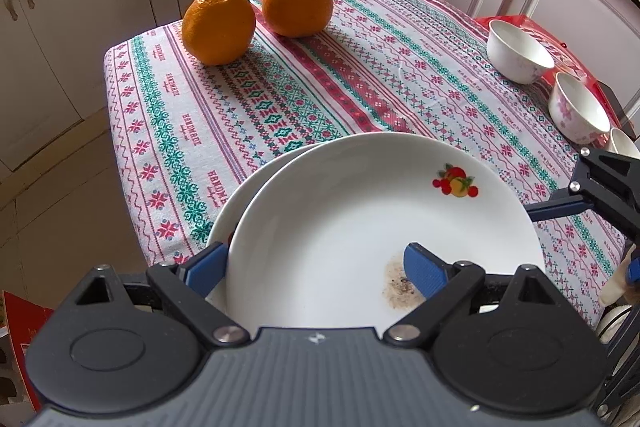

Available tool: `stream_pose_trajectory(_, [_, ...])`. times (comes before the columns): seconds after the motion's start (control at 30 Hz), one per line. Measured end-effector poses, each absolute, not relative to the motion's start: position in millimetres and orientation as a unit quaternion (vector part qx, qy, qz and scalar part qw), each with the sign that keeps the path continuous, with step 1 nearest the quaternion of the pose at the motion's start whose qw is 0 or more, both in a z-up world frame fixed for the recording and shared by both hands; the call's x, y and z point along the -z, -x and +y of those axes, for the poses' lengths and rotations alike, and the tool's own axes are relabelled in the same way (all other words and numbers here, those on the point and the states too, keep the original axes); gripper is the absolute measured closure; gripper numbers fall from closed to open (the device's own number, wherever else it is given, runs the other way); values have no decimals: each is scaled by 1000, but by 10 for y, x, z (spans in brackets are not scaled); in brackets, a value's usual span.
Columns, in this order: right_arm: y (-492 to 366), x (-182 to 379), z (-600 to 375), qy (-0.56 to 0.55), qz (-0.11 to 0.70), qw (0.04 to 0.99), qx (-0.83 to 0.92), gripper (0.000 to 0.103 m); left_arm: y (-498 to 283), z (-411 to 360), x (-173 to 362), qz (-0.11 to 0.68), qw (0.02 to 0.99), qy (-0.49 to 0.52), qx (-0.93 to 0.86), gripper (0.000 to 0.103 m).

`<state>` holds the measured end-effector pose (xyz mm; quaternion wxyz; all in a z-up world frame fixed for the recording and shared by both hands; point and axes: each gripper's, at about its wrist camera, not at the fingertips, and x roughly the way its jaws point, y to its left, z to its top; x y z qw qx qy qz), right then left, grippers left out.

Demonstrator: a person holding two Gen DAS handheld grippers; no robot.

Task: Organize plates and bowls
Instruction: 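Lower the plate onto the stack and open the left gripper, then reach the right gripper to a white bowl and grasp its rim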

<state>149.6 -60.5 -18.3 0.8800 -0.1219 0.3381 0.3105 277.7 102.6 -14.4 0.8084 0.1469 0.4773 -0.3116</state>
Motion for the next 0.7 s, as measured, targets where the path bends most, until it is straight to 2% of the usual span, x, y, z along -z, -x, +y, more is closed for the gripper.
stream_pose_trajectory(0.3, [-1484, 212, -603, 122, 345, 880, -303, 8, -2631, 985, 22, 443, 822, -175, 313, 9])
stream_pose_trajectory(0.43, [-1450, 158, -694, 120, 345, 887, -282, 0, -2450, 958, -89, 403, 842, -168, 318, 9])
stream_pose_trajectory(0.7, [-1197, -67, -1059, 122, 319, 913, -225, 0, -1852, 720, -301, 316, 874, -158, 333, 8])
